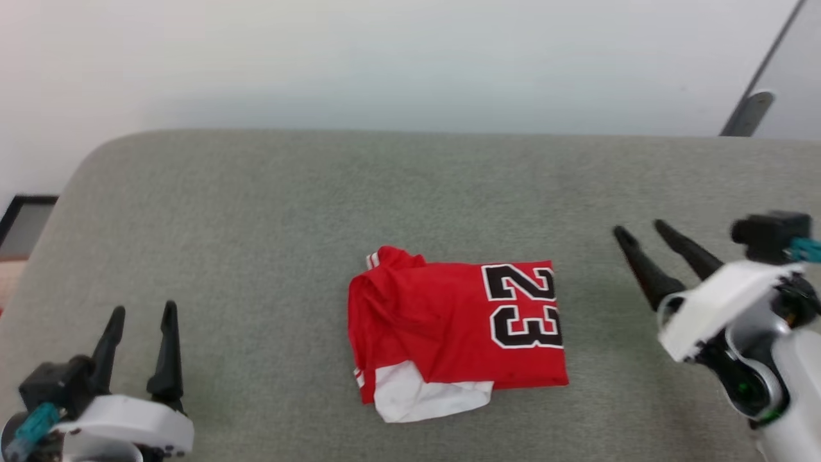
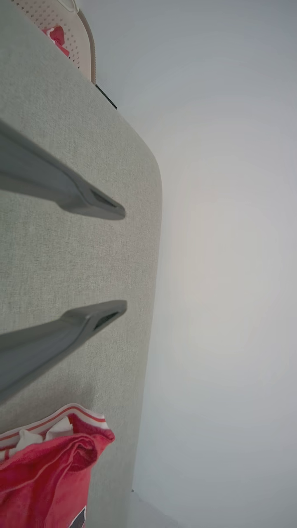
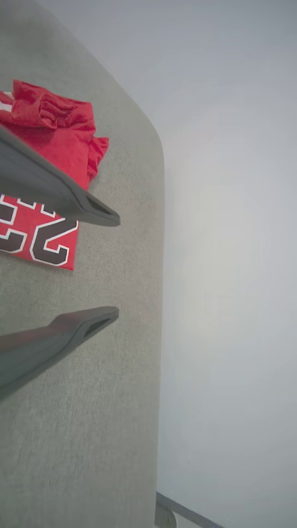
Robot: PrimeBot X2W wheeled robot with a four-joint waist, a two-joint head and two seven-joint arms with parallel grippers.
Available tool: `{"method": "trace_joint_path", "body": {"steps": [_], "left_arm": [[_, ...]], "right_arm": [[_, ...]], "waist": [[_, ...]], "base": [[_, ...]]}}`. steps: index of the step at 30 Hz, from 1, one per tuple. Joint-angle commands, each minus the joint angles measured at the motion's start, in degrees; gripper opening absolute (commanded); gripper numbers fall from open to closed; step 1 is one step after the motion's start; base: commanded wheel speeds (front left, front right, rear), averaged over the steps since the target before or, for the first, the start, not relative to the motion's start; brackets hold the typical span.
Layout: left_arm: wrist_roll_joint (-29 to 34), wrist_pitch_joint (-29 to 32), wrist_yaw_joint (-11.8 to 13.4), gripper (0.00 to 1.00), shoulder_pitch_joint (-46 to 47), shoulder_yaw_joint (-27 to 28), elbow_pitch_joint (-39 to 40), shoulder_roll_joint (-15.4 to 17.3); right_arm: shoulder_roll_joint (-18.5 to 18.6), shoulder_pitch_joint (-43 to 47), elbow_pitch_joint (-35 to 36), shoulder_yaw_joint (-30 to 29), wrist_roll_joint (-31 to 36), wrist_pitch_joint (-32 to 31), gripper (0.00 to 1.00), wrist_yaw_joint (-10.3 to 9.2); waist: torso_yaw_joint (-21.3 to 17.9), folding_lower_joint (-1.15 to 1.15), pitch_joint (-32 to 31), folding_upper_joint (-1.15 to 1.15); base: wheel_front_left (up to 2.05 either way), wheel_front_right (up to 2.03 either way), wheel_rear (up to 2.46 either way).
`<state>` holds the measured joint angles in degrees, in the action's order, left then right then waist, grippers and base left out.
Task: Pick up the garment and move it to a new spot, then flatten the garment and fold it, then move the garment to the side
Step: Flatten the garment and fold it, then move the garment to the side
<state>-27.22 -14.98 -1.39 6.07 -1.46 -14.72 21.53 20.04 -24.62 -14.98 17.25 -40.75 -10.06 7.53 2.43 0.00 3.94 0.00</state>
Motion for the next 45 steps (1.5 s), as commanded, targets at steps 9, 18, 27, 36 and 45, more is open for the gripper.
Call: {"method": "trace_joint_path", "body": {"steps": [9,18,27,36,45], "left_arm": [[0.73,-0.22,0.84,1.00,-5.01,2.17,1.85,0.02],[1.30,-0.22,0.36,1.00,-6.97,3.88,2.95,-0.38],[1.65,-0.22,-0.57,1.00,-8.01,4.69,3.59,-0.63],[1.83,-0.22,-1.86,1.00,-8.87,4.93,4.15,-1.02],[1.87,-0.22,-2.63,1.00,-8.81,4.65,3.95,-0.97]], "right_arm": [[1.85,8.51,1.85,-6.53,4.92,9.81,1.00,-0.10],[-0.16,15.21,3.18,-11.25,7.58,13.42,1.00,-0.10],[-1.95,19.04,4.89,-13.77,9.08,13.40,1.00,-0.10],[-3.20,20.65,5.90,-15.01,10.53,12.74,1.00,-0.10],[-3.97,21.38,6.76,-15.63,11.08,11.92,1.00,-0.10]], "waist": [[-4.06,0.00,-4.02,0.00],[-5.26,0.00,-4.88,0.00],[-5.30,0.00,-5.27,0.00],[-4.73,0.00,-5.25,0.00],[-3.98,0.00,-5.18,0.00]], "base": [[0.00,0.00,0.00],[0.00,0.00,0.00],[0.00,0.00,0.00],[0.00,0.00,0.00],[0.00,0.00,0.00]]}}
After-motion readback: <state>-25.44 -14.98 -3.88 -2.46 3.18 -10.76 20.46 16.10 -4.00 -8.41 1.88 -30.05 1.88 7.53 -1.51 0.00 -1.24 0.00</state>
